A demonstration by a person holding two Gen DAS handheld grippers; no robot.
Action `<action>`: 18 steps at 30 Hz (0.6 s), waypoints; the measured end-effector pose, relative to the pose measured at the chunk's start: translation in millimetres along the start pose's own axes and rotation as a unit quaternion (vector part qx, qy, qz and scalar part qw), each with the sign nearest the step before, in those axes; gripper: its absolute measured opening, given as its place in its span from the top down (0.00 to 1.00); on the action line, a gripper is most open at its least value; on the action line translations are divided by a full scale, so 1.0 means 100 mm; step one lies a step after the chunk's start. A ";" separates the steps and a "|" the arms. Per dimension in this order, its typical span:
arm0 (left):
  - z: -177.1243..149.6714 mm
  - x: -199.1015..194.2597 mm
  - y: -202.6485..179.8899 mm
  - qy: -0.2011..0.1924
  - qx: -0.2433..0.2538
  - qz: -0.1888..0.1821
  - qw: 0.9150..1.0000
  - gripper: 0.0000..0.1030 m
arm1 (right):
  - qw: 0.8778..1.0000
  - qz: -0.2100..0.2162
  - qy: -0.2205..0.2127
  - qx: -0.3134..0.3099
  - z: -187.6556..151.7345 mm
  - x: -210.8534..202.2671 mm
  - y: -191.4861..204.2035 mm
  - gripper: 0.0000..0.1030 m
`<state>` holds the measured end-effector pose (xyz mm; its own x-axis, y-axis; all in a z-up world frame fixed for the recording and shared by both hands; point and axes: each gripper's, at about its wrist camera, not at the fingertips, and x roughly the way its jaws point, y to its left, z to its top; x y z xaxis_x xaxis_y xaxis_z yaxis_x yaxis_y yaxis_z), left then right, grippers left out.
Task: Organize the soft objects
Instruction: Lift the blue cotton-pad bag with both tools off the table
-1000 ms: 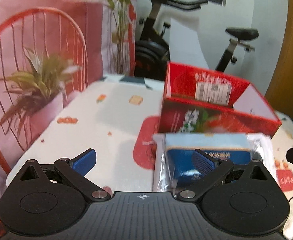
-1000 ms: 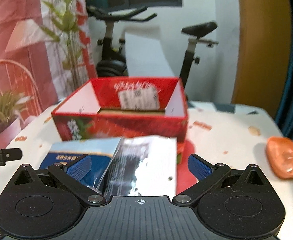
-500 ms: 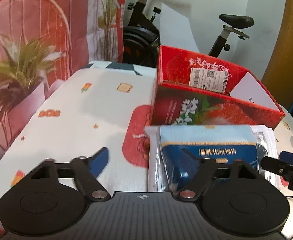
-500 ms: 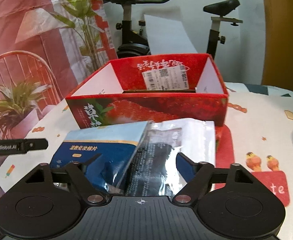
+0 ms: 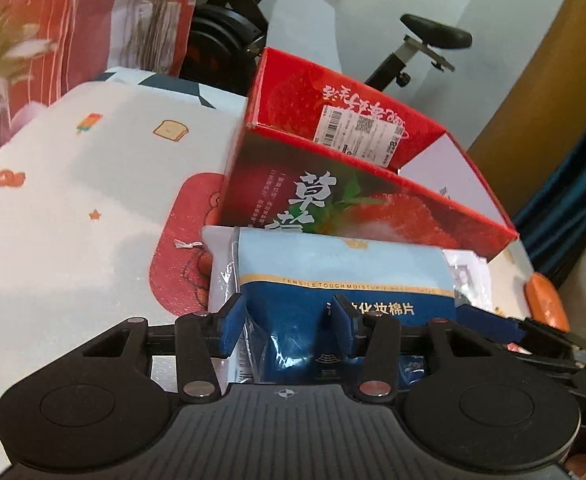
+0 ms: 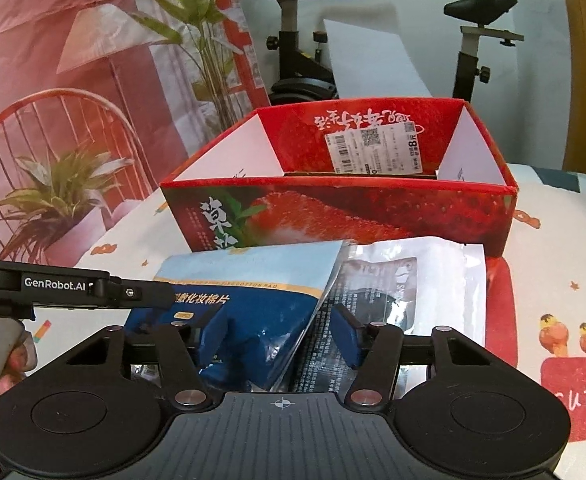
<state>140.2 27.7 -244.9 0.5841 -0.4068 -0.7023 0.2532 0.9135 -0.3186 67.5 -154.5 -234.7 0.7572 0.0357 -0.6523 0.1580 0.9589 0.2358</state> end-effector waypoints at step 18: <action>0.07 0.08 0.01 0.004 -0.004 -0.042 0.999 0.47 | 1.000 0.010 0.005 -0.030 0.00 -0.04 0.12 0.65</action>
<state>150.4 24.9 -246.5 0.5556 -0.4813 -0.6780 0.2945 0.8765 -0.3809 66.4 -143.4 -229.3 0.7527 0.0568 -0.6559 0.1057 0.9729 0.2055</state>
